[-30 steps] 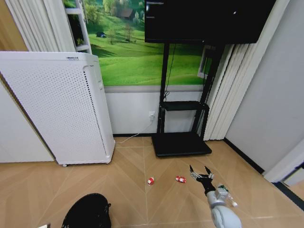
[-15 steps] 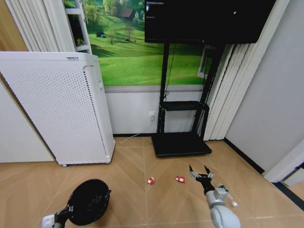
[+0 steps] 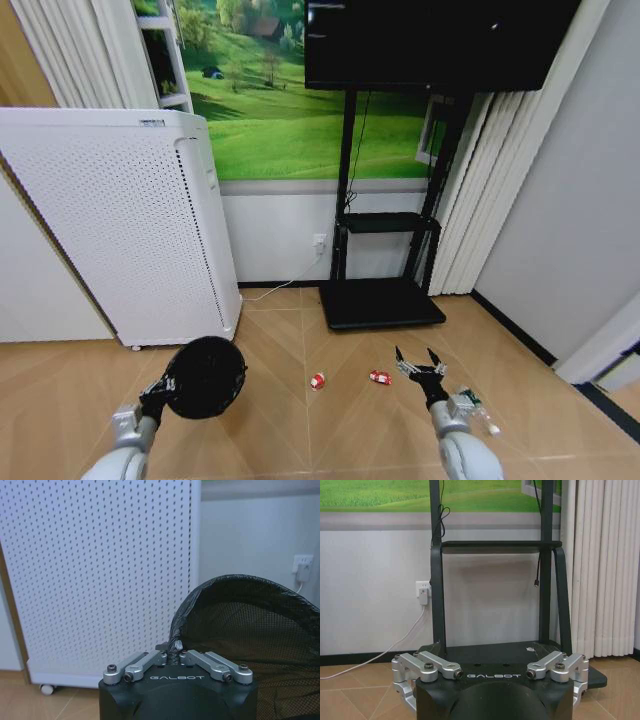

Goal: Pick up the trash bin and place the garbage on the floor into it.

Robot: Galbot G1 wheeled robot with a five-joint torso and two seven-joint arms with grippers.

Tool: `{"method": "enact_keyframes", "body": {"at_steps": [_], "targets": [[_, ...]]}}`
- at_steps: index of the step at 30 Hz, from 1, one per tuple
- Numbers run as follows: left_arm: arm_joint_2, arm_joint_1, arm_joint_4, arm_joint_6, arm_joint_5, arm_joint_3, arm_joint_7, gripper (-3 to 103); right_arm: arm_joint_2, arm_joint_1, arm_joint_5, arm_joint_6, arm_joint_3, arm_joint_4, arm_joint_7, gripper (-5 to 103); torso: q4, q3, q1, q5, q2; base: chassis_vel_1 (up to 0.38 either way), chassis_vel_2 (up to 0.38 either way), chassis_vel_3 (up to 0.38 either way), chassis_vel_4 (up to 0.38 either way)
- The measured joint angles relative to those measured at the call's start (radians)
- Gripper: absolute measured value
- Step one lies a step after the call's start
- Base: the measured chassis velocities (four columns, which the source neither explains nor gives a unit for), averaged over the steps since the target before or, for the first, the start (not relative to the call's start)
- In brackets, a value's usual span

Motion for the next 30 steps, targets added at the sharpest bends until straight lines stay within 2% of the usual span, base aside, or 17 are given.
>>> {"method": "enact_keyframes", "body": {"at_steps": [5, 11, 14, 16, 17, 20, 23, 25, 30], "targets": [[0.016, -0.067, 0.015, -0.063, -0.009, 0.016, 0.016, 4, -0.001, 0.004, 0.030, -0.084, -0.026, 0.044, 0.017, 100, 0.0003, 0.000, 0.000, 0.0000, 0.000, 0.000, 0.000, 0.000, 0.000], [0.049, -0.131, 0.014, -0.081, -0.030, 0.064, 0.032, 4, 0.004, 0.025, 0.039, -0.117, -0.045, 0.037, 0.014, 100, 0.0003, 0.000, 0.000, 0.0002, 0.000, 0.000, 0.000, 0.000, 0.000], [0.068, -0.165, 0.012, -0.085, -0.033, 0.115, 0.042, 4, 0.001, 0.020, 0.068, -0.156, -0.047, 0.046, -0.014, 100, 0.0000, 0.000, 0.000, 0.0001, 0.000, 0.000, 0.000, 0.000, 0.000], [0.075, -0.186, 0.009, -0.085, -0.027, 0.169, 0.043, 4, -0.009, 0.014, 0.082, -0.193, -0.046, 0.053, -0.059, 100, -0.0003, 0.000, 0.000, -0.0001, 0.000, 0.000, 0.000, 0.000, 0.000], [0.075, -0.186, 0.009, -0.085, -0.027, 0.169, 0.043, 4, -0.009, 0.014, 0.082, -0.193, -0.046, 0.053, -0.059, 100, -0.0003, 0.000, 0.000, -0.0001, 0.000, 0.000, 0.000, 0.000, 0.000], [0.079, -0.224, 0.006, -0.077, -0.012, 0.262, 0.032, 4, -0.014, 0.020, 0.080, -0.201, -0.046, 0.043, -0.082, 100, 0.0000, 0.000, 0.000, 0.0000, 0.000, 0.000, 0.000, 0.000, 0.000], [0.080, -0.238, 0.012, -0.074, -0.005, 0.289, 0.027, 4, -0.012, 0.026, 0.078, -0.201, -0.042, 0.035, -0.082, 100, -0.0002, 0.000, 0.000, 0.0001, 0.000, 0.000, 0.000, 0.000, 0.000], [0.092, -0.270, 0.038, -0.069, 0.003, 0.347, 0.013, 4, -0.004, 0.044, 0.074, -0.201, -0.028, 0.017, -0.085, 100, 0.0002, 0.000, 0.000, -0.0001, 0.000, 0.000, 0.000, 0.000, 0.000], [0.118, -0.318, 0.082, -0.069, 0.006, 0.398, 0.004, 4, 0.000, 0.047, 0.078, -0.199, -0.016, 0.007, -0.090, 100, 0.0003, 0.000, 0.000, 0.0000, 0.000, 0.000, 0.000, 0.000, 0.000]]}}
